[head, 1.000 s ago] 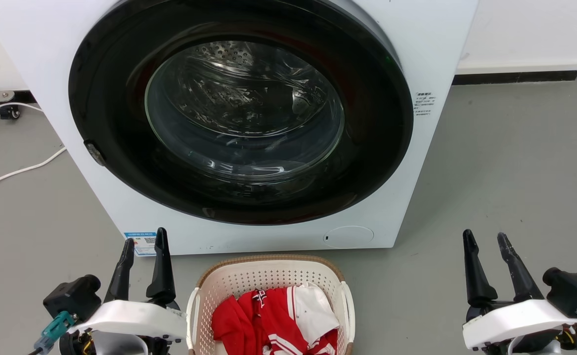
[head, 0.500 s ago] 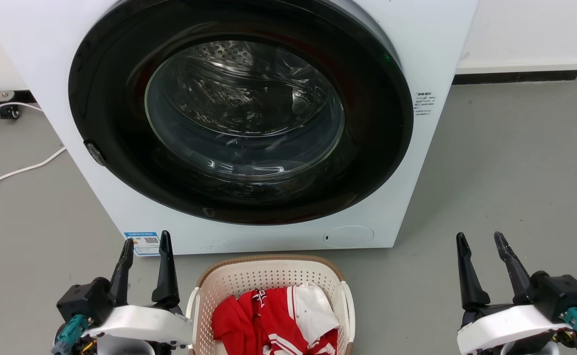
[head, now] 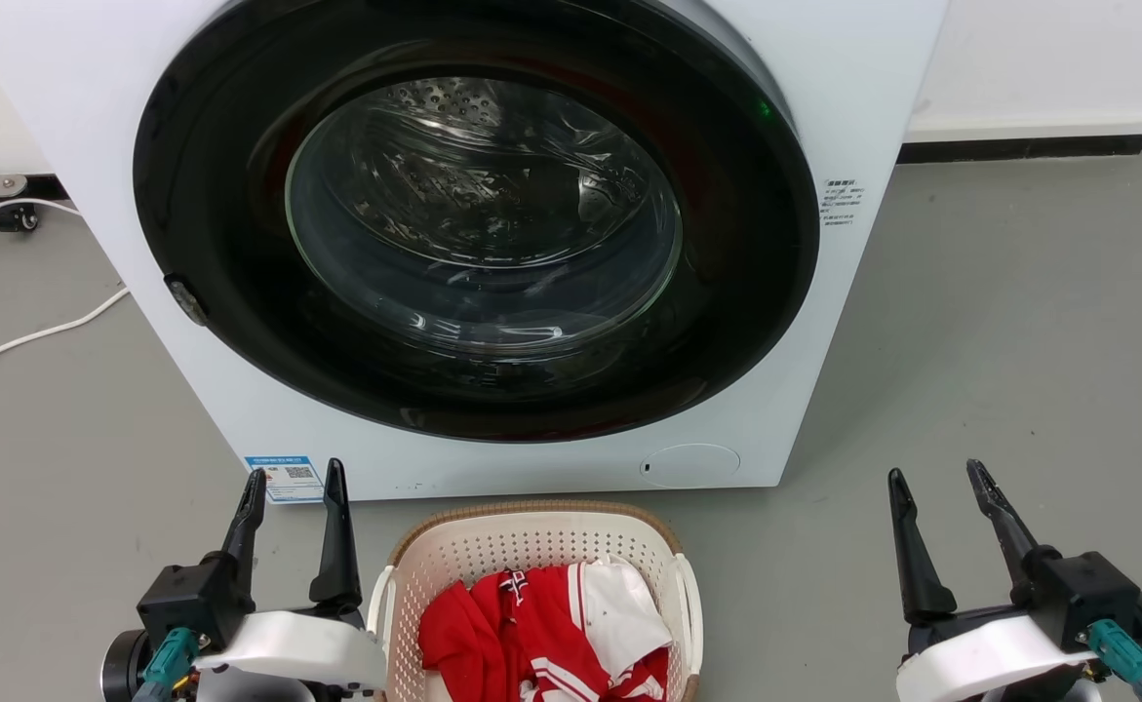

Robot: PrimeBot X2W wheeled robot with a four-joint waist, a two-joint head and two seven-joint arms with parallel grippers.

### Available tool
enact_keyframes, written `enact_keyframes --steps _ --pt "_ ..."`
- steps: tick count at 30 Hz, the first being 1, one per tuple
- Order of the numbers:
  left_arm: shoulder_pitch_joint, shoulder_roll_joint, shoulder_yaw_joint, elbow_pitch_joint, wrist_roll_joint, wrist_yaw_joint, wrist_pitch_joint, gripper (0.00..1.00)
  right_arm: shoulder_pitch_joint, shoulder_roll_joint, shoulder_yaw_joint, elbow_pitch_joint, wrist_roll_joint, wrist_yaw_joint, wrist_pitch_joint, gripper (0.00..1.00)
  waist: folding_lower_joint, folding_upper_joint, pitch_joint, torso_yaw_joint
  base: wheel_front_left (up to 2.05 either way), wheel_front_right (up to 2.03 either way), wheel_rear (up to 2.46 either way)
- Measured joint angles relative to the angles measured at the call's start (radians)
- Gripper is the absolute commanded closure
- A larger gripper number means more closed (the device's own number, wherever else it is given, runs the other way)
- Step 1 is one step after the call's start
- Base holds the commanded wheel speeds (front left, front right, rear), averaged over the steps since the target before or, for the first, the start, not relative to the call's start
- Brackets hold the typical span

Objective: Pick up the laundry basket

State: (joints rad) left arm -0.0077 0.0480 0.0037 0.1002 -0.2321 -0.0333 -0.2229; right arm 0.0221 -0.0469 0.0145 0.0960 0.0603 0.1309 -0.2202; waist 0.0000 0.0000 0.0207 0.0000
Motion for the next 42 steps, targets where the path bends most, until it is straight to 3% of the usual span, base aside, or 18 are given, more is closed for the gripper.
enact_keyframes --steps 22,42 --pt "0.011 0.001 -0.01 -0.003 0.156 0.008 -0.038 0.0 0.011 -0.001 0.003 -0.01 -0.157 0.0 -0.041 0.0 0.0 0.0 0.002 -0.007 0.0 0.0 0.0" --pt "0.022 0.001 -0.01 0.004 0.155 0.011 -0.04 0.0 0.018 -0.001 -0.005 -0.006 -0.042 0.0 -0.042 0.0 0.0 0.0 -0.003 -0.006 0.0 0.0 0.0"
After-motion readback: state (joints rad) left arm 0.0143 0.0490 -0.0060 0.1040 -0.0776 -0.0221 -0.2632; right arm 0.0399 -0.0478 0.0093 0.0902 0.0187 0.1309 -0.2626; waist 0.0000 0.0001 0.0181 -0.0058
